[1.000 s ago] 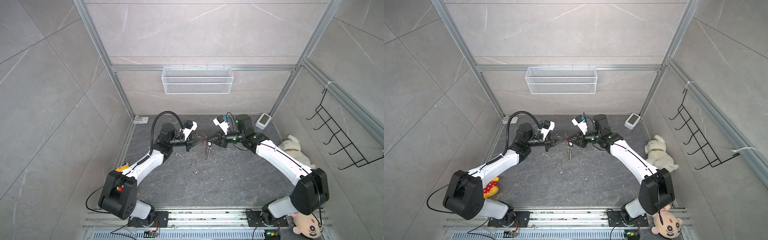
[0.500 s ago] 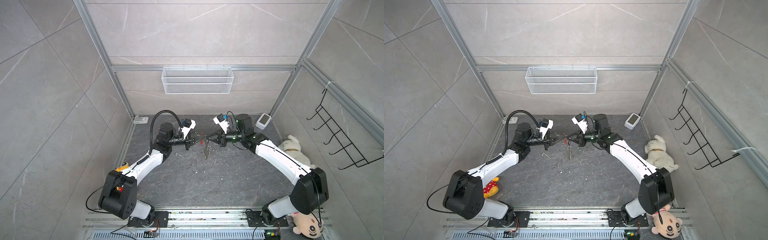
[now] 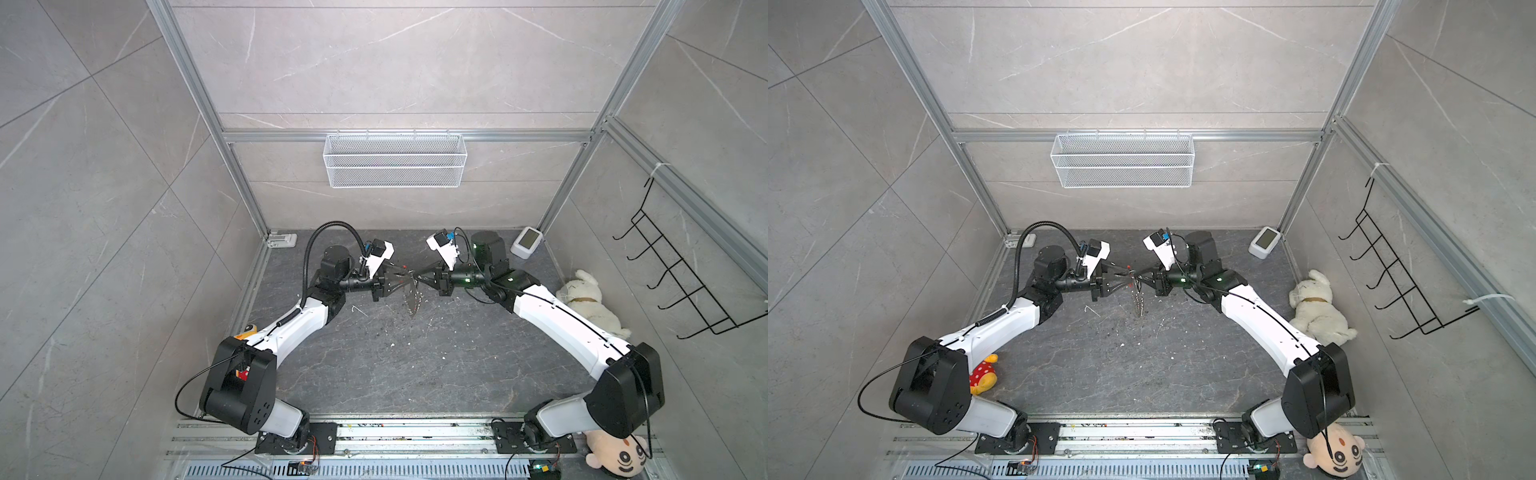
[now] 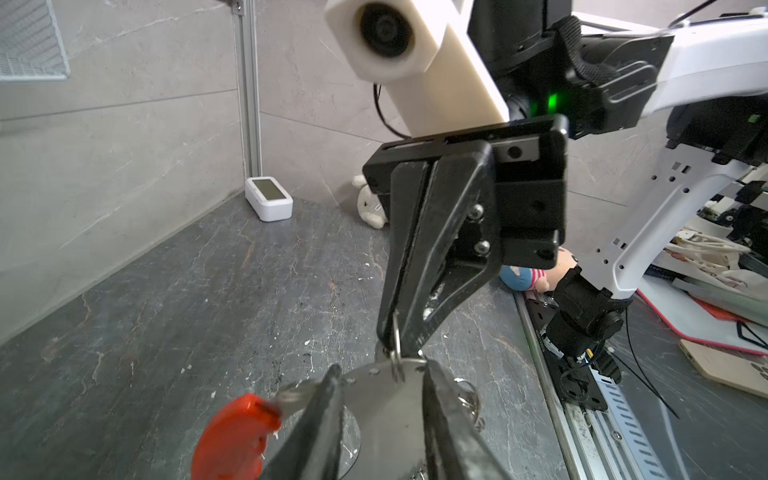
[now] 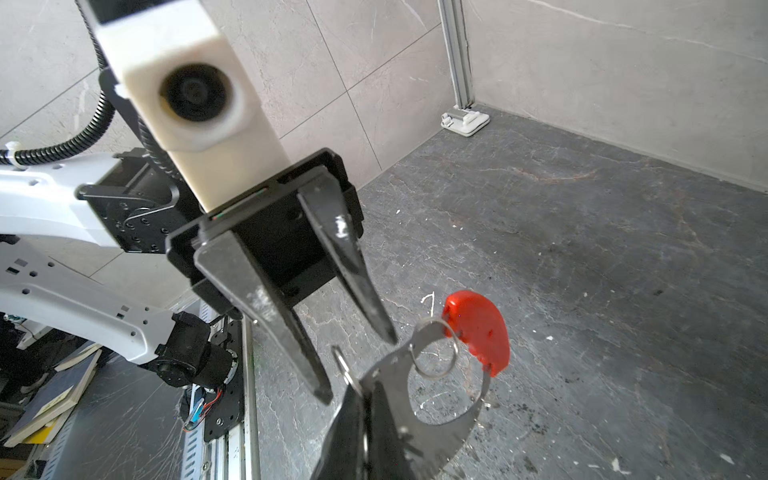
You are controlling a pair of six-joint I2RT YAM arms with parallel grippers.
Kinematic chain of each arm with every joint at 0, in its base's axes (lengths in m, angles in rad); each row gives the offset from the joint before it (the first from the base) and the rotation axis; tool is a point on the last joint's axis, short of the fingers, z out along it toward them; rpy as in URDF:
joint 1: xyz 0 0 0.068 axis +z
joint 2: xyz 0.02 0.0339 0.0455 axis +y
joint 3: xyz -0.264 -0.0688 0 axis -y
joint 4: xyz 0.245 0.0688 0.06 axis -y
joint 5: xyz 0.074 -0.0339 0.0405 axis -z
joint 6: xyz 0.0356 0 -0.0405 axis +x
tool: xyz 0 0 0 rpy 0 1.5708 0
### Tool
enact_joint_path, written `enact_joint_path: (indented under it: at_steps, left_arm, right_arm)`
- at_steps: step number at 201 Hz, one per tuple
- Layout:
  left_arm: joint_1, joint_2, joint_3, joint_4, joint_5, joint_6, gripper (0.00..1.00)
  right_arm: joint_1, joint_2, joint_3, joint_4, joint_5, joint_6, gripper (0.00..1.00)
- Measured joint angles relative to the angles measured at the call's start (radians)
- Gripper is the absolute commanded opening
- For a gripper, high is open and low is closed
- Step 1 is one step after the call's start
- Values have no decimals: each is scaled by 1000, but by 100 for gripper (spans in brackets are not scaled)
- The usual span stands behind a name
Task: Put the keys on the keyring
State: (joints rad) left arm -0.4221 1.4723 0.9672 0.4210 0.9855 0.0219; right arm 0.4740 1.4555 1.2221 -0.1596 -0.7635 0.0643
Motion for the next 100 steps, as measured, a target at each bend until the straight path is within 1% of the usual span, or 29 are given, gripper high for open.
enact_joint_path:
  at_steps: [15, 34, 46, 64, 100]
  left_arm:
    - [-1, -6, 10, -84, -29, 72, 38]
    - [-1, -8, 66, -238, -64, 183, 36]
    - [-1, -8, 109, -323, -77, 246, 34]
    - [-1, -8, 179, -433, -92, 330, 28]
    - [-1, -5, 268, -563, -84, 427, 26]
  right_arm:
    - [3, -3, 9, -46, 24, -34, 0]
    - [15, -3, 31, -115, 61, -78, 0]
    - [26, -3, 52, -155, 90, -105, 0]
    - [47, -3, 87, -204, 129, -144, 0]
    - [88, -2, 115, -259, 187, -193, 0]
